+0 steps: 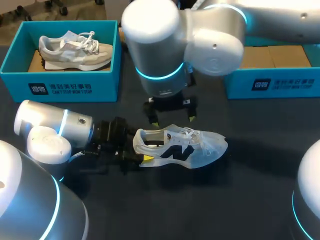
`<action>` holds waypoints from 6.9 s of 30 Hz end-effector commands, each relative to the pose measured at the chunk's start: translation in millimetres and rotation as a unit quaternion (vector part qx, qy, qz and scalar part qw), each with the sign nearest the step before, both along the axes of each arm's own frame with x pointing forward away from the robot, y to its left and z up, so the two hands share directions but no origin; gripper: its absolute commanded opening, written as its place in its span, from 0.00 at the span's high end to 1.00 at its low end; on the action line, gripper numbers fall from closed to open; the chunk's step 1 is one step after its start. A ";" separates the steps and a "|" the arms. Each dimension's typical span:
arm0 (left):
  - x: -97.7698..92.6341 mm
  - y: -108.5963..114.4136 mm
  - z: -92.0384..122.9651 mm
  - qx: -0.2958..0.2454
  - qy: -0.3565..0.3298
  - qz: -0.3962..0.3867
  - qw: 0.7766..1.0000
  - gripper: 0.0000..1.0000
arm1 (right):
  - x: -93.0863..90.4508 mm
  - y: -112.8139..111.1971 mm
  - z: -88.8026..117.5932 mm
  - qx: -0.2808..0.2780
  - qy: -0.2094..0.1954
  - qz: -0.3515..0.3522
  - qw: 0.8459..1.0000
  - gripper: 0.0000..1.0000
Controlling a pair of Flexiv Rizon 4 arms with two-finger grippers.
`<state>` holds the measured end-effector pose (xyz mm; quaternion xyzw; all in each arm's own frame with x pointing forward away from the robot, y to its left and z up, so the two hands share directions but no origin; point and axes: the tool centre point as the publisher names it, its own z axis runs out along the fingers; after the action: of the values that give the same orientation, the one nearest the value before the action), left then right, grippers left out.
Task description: Take the shoe out of the shoebox, open the shoe tongue, remove and reinsert the insole, then place the shoe into the shoebox
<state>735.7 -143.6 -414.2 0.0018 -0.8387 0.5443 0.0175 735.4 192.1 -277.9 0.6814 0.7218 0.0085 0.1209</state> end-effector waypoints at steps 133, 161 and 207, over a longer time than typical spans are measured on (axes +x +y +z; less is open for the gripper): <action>-0.5 -0.9 -3.1 0.001 0.000 0.000 1.000 1.00 | 6.5 -146.8 -54.7 -0.086 0.056 0.043 0.994 0.00; -0.5 -0.9 -3.1 0.001 0.000 0.000 1.000 1.00 | 37.5 -61.2 54.1 -0.101 -0.052 0.435 0.893 0.00; -0.5 -0.9 -3.1 0.001 0.000 0.000 1.000 1.00 | 17.8 -17.7 42.9 -0.041 0.026 0.623 0.780 1.00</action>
<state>735.8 -143.6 -414.3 0.0018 -0.8387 0.5443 0.0175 753.2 173.3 -224.1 0.0699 0.9917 0.0415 0.0994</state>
